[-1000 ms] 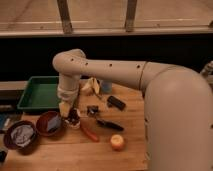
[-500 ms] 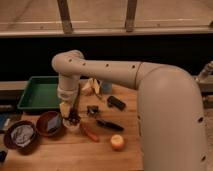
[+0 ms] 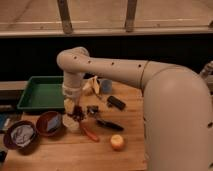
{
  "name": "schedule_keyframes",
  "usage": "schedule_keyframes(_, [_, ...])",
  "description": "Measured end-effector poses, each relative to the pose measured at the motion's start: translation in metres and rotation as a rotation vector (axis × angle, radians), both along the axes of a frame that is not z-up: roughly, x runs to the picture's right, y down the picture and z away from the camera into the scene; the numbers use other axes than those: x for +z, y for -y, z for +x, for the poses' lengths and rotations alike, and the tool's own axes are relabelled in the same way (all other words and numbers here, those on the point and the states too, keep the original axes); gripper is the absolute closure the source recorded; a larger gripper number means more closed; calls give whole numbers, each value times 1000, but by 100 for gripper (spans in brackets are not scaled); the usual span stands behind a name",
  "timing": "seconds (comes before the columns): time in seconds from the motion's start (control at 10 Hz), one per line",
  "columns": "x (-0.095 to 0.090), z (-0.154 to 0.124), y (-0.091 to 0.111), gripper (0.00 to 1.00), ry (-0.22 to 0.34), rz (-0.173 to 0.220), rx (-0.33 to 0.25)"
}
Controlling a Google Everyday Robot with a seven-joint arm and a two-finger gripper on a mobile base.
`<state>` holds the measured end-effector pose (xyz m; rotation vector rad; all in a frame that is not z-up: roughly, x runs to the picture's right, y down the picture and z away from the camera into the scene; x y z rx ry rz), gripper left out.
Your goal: Place grapes in paper cup
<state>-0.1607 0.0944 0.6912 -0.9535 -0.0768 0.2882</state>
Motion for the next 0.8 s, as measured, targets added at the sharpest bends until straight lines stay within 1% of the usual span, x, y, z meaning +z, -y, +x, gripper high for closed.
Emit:
schedule_keyframes(0.1, [0,2,-1,100,-5,-2,2])
schedule_keyframes(0.4, [5,3,-16,100,-12,-35,-4])
schedule_keyframes(0.8, [1,-3,-36,100,5,-83,-25])
